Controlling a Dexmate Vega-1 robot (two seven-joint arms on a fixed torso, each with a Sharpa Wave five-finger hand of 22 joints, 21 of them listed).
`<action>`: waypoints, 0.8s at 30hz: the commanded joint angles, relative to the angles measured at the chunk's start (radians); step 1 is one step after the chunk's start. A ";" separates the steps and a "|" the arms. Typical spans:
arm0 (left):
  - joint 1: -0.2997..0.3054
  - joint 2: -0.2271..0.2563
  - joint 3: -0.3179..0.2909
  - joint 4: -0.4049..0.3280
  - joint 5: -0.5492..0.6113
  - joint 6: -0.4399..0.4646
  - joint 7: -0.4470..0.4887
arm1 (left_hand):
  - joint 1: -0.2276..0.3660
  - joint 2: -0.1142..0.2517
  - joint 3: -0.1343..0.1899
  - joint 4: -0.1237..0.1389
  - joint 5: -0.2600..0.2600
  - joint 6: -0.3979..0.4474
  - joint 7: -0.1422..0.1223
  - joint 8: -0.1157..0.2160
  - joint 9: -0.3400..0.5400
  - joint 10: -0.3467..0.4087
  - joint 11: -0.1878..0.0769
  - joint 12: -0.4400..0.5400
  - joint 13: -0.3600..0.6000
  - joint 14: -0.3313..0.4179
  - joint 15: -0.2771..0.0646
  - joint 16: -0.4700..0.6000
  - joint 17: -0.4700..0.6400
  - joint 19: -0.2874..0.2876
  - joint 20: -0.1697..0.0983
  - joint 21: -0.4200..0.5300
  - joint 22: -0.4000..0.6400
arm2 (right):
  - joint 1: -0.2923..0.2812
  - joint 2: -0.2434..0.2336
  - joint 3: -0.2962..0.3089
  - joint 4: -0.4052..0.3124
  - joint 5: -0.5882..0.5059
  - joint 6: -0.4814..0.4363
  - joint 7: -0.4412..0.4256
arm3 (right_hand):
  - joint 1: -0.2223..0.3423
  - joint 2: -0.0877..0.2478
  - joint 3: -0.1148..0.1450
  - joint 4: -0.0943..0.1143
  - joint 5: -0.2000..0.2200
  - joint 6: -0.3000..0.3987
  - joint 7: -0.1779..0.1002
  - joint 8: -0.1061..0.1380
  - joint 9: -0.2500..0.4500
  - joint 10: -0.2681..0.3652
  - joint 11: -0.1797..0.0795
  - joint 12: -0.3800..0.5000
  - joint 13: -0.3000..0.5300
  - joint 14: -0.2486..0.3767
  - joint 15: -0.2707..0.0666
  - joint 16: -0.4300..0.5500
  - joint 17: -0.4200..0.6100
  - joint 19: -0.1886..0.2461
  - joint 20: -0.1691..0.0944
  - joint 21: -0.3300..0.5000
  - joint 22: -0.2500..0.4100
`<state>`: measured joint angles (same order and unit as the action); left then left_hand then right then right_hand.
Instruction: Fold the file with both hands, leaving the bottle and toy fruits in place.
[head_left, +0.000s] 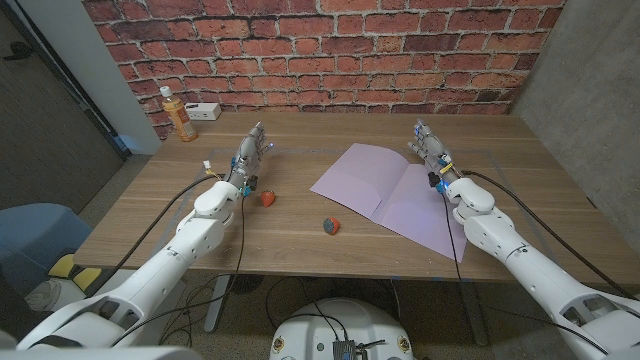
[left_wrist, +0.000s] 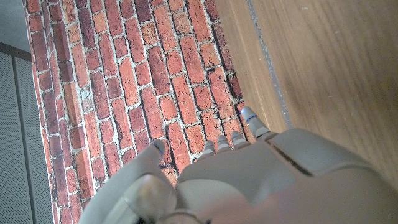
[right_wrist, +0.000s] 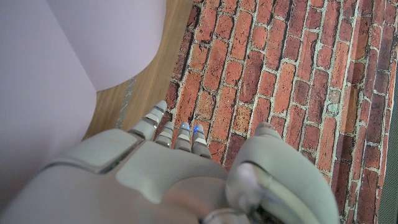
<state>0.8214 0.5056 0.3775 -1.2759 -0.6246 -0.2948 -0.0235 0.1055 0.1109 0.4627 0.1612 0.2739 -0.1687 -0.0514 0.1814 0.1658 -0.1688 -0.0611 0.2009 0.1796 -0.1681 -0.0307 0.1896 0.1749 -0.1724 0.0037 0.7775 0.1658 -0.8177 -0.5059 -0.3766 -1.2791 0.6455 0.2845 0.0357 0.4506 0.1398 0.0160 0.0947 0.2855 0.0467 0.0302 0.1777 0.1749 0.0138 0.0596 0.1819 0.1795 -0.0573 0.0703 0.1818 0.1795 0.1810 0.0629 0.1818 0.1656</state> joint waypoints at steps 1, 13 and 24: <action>-0.050 0.019 0.050 0.011 0.148 -0.012 0.076 | 0.007 0.049 0.012 -0.004 0.006 -0.076 -0.022 0.014 0.006 -0.093 0.008 0.012 0.004 -0.059 0.041 0.013 0.005 -0.120 0.038 -0.005 0.005 | 0.019 -0.008 -0.006 0.002 -0.012 -0.025 -0.001 | 0.012 0.003 0.007 -0.001 0.006 0.008 -0.011 0.006 0.002 0.001 0.010 0.007 0.002 0.009 0.022 0.011 0.001 0.010 0.014 0.006 0.002; -0.136 0.105 0.161 -0.065 0.396 0.102 0.103 | 0.026 0.040 0.028 -0.025 -0.003 -0.013 -0.028 0.020 0.008 -0.035 0.032 0.025 0.005 0.001 0.085 0.018 0.003 -0.095 0.087 -0.025 0.007 | 0.014 -0.035 -0.008 -0.023 -0.027 -0.056 -0.016 | 0.034 0.015 0.028 -0.020 -0.002 0.041 -0.025 0.017 0.002 0.052 0.034 0.022 0.002 0.051 0.047 0.020 0.001 0.025 0.039 0.010 0.003; -0.186 0.175 0.251 -0.184 0.641 0.220 0.112 | 0.033 0.039 0.036 -0.029 -0.010 0.025 -0.035 0.022 0.008 0.000 0.032 0.031 0.006 0.027 0.086 0.019 0.004 -0.081 0.111 -0.033 0.009 | 0.001 -0.065 -0.015 -0.069 -0.077 -0.087 -0.076 | 0.065 0.034 0.061 -0.040 -0.011 0.093 -0.017 0.026 0.003 0.114 0.051 0.033 0.003 0.097 0.057 0.028 0.002 0.043 0.043 0.013 0.003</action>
<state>0.6878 0.6187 0.5433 -1.3634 -0.2387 -0.1853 0.0691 0.1242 0.1185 0.4924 0.1332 0.2659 -0.1461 -0.0869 0.1966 0.1701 -0.1719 -0.0322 0.2237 0.1843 -0.1471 0.0536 0.2046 0.1747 -0.1701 0.1060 0.7464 0.1702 -0.8045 -0.5393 -0.3855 -1.3039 0.6071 0.2315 0.0074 0.5007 0.1714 0.0627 0.0552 0.2787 0.1271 0.0143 0.1978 0.1748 0.1124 0.1077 0.2079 0.1793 0.0288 0.1197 0.2050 0.1795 0.2129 0.1055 0.1895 0.1654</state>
